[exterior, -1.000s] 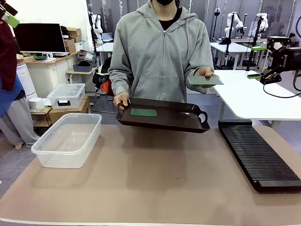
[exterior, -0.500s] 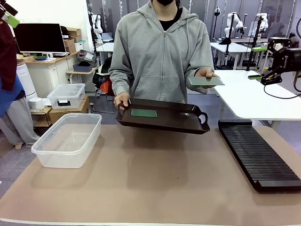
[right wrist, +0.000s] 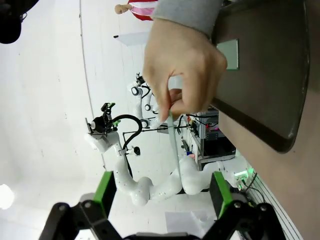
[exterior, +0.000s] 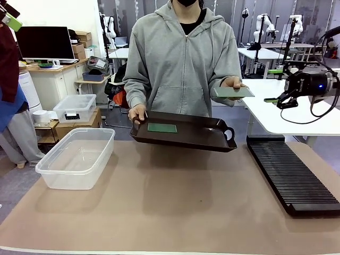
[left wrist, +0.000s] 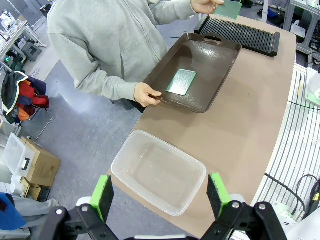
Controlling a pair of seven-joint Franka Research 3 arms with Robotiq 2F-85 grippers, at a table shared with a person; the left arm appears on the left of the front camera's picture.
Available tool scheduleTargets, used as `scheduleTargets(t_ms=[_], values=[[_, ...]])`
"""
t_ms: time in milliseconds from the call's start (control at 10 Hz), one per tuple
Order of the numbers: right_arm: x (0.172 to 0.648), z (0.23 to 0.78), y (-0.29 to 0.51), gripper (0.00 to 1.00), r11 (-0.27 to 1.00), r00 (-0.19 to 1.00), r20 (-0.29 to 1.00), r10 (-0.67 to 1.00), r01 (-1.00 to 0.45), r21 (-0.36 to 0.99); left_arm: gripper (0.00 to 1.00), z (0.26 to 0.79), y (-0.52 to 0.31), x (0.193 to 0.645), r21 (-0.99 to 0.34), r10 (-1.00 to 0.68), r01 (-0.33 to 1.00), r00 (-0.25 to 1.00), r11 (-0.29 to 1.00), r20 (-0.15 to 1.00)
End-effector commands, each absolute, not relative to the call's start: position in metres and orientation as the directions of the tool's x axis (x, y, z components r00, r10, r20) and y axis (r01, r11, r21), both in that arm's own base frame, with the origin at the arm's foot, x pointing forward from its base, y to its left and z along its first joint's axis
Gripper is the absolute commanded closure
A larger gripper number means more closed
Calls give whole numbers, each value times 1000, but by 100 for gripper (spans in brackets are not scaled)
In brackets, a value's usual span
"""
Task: Sort PCBs into racks and boxes based on the side picked up.
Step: Pick up the Blank PCB handed by the Human.
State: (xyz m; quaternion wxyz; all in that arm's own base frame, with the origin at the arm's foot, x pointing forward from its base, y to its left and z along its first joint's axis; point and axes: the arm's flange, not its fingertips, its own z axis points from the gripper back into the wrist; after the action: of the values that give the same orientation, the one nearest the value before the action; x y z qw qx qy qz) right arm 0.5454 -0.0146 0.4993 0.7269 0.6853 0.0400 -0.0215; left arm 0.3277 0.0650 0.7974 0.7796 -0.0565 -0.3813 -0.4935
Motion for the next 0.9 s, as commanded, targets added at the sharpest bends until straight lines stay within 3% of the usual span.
scheduleTargets(t_ms=[0,800], values=[[556,495,2,0,53,999,-44,28,43,998,0,796,65,327,289,-728,812,224,507,648],[581,492,33,3,-18,988,82,130,-80,997,0,796,65,327,289,-728,812,224,507,648]])
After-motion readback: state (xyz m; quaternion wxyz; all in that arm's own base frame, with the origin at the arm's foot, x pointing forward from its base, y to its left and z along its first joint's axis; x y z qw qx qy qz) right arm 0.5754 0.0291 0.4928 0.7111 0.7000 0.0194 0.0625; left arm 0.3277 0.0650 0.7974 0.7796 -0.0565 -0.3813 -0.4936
